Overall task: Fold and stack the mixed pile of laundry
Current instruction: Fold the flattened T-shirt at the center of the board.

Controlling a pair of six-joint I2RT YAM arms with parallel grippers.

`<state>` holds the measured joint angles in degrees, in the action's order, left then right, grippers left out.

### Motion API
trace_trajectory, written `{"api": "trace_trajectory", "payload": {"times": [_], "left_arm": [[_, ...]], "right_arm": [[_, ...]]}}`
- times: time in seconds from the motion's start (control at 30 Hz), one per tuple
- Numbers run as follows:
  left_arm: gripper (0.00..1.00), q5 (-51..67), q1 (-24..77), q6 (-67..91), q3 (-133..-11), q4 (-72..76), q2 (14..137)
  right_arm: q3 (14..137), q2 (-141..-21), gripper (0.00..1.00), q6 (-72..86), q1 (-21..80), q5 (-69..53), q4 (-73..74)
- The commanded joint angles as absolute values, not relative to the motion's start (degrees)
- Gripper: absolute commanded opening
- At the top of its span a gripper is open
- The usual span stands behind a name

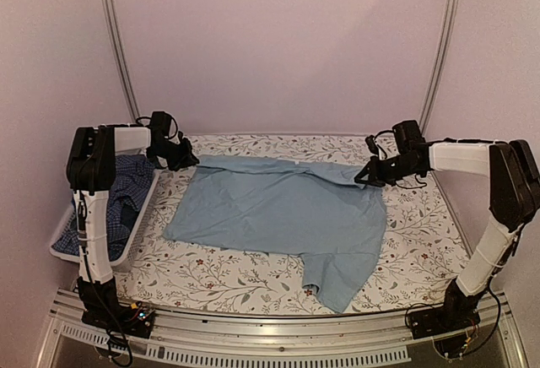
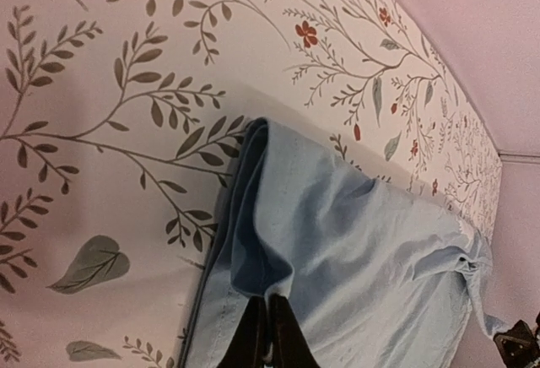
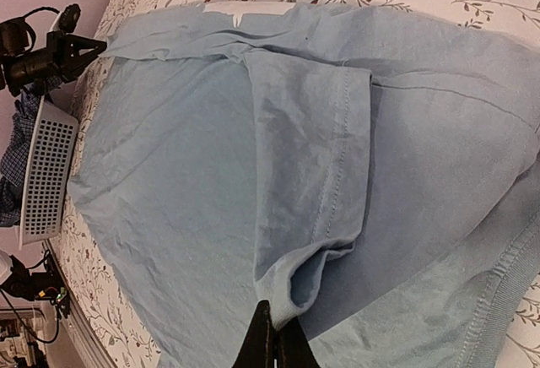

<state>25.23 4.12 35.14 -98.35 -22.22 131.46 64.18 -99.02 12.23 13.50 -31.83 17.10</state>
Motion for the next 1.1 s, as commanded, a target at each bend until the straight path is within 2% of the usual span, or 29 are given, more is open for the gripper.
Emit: {"api": "trace_trajectory", "payload": {"times": [0.0,0.2,0.43,0.73,0.97,1.03,1.07], "left_arm": [[0.04,26.44,3.72,35.12,-97.71,-22.04,127.94],[0.04,28.74,3.60,35.69,-99.37,-21.61,129.43],[0.00,30.28,2.30,36.33,-97.23,-20.68,127.28],[0.00,32.69,1.17,38.50,-98.72,-20.33,128.21],[0.00,31.74,1.22,36.85,-99.12,-22.06,129.29],[0.05,31.95,1.31,35.91,-99.02,-22.97,129.33],[0.10,31.88,1.39,35.65,-98.71,-22.95,128.98]], "right_arm": [[63.45,-94.97,0.00,12.36,13.58,-31.91,17.59],[64.09,-95.86,0.00,13.61,13.60,-33.95,16.66],[62.51,-95.15,0.00,11.44,12.81,-30.18,19.21],[64.28,-93.87,0.00,11.72,9.31,-29.10,19.18],[62.48,-94.29,0.00,10.95,10.39,-33.10,19.16],[62.66,-94.93,0.00,10.05,12.79,-34.22,20.16],[62.88,-95.19,0.00,9.63,13.85,-34.64,20.79]]}}
